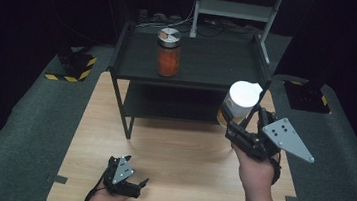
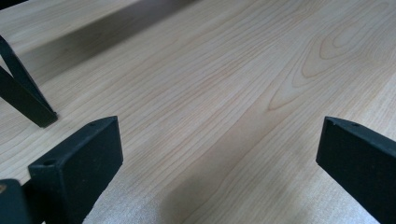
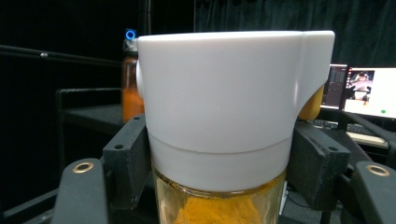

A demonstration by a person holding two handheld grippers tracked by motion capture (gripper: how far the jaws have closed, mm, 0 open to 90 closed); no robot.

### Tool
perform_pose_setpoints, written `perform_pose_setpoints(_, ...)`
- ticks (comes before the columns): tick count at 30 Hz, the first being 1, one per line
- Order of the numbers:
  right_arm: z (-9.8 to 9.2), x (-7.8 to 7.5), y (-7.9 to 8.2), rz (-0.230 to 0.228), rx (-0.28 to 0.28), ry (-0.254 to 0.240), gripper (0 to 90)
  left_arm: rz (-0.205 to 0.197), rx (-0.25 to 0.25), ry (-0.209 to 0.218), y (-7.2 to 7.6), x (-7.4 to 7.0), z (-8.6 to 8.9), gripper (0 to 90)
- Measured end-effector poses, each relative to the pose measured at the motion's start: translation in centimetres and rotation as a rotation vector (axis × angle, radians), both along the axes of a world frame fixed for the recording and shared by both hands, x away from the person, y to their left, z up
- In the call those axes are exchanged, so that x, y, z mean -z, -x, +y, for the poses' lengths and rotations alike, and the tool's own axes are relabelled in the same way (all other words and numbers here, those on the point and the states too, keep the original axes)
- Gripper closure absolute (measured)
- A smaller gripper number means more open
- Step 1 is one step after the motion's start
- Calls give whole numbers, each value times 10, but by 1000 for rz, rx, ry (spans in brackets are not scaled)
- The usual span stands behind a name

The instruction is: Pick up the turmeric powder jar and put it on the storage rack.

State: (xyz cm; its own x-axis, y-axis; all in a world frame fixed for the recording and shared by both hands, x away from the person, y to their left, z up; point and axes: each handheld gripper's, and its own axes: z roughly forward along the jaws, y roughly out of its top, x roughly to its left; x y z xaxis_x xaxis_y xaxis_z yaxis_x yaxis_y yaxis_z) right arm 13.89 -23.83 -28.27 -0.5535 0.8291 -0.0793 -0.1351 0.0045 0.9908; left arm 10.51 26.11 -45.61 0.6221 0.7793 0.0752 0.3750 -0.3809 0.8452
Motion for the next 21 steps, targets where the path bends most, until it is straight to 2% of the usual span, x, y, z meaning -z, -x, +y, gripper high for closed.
perform_pose_setpoints(10, 2, -17, -14, -13, 27, -5, 301, 0, 1, 1, 0, 0, 0, 8)
perform_pose_setpoints(21, 7, -29, -30, -16, 46, -16, 301, 3, 1, 1, -1, 0, 0, 7)
